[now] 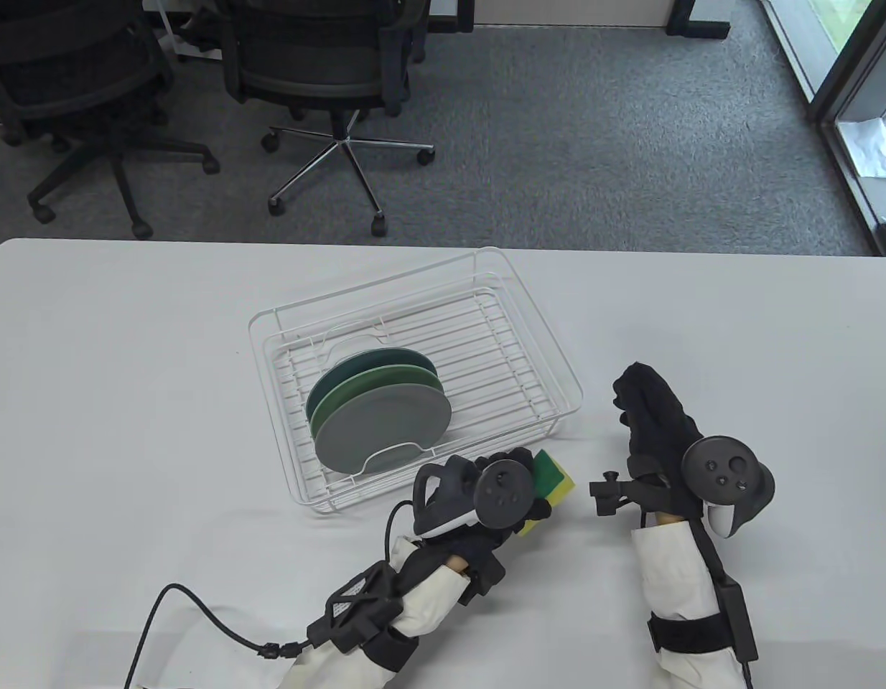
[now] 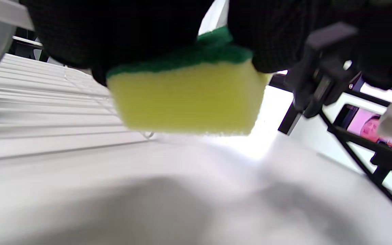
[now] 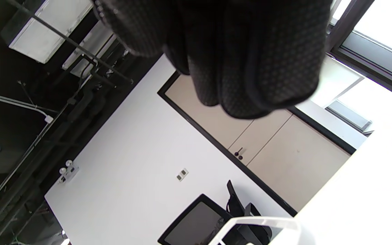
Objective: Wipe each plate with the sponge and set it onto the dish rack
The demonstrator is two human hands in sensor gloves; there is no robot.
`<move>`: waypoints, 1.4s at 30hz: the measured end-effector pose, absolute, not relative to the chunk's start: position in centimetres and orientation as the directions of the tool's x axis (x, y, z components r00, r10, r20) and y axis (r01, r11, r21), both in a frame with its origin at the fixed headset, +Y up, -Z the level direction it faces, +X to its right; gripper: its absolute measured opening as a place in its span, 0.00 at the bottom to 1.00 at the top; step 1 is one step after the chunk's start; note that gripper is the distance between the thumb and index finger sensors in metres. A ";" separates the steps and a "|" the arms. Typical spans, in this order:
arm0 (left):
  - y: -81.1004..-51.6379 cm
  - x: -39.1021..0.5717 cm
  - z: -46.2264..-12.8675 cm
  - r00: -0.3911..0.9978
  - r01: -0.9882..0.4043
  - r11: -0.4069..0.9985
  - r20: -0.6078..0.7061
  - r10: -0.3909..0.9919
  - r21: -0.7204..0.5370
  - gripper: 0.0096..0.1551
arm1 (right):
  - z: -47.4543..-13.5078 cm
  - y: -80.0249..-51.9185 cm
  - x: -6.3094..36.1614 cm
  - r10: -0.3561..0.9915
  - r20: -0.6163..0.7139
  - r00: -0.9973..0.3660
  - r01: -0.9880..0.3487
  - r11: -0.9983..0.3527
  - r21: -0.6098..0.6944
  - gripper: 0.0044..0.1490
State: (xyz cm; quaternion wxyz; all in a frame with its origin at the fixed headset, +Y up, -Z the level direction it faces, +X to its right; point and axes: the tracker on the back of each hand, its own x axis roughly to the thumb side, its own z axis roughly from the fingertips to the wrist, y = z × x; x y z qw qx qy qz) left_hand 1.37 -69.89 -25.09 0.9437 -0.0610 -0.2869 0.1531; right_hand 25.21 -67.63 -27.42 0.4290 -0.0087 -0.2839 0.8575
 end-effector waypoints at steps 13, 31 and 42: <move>-75.2 3.0 -25.4 0.820 0.103 0.991 0.571 -0.038 -0.082 0.47 | -27.6 -67.9 25.2 0.759 0.232 -0.609 -0.752 -0.458 -0.474 0.28; -74.7 2.5 -25.7 0.815 0.111 0.980 0.580 0.006 -0.167 0.37 | -27.5 -67.9 24.8 0.753 0.229 -0.616 -0.753 -0.480 -0.450 0.29; -72.6 1.2 -25.9 0.822 0.006 0.987 0.563 0.088 -0.162 0.38 | -27.4 -67.4 24.6 0.736 0.236 -0.635 -0.742 -0.496 -0.451 0.30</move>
